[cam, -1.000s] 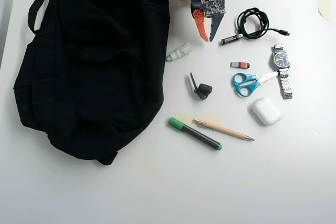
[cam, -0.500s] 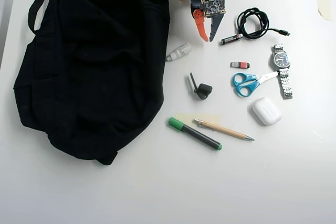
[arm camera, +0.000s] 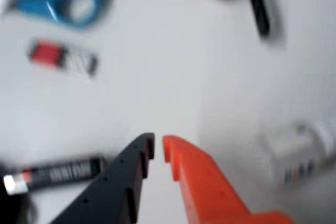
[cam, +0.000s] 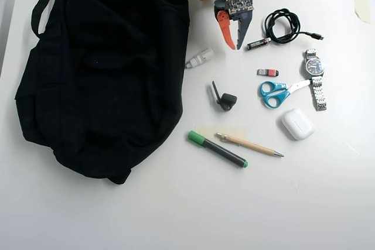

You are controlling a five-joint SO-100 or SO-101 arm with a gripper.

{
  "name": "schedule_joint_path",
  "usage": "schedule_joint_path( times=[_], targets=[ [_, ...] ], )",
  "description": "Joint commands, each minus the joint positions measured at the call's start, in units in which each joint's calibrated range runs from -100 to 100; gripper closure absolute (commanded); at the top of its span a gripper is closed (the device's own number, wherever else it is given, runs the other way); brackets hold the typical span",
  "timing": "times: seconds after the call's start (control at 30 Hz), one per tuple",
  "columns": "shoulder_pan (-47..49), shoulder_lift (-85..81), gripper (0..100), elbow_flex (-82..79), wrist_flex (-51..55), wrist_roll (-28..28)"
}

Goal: Put the black bike light into the black bag

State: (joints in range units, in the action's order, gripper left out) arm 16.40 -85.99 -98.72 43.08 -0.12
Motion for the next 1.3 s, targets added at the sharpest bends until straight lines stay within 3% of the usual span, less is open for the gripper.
schedule_joint_path(
  times=[0.0, 0.4, 1.0, 1.27],
  targets=[
    [1.1, -0.57, 98, 0.7, -8.28, 0.23],
    [6.93, 1.42, 97, 14.8, -10.09, -0.3],
    [4.61, 63.33, 97, 62.06, -13.36, -4.07],
    [-1.15, 81.59, 78, 71.77, -15.69, -3.5]
  ],
)
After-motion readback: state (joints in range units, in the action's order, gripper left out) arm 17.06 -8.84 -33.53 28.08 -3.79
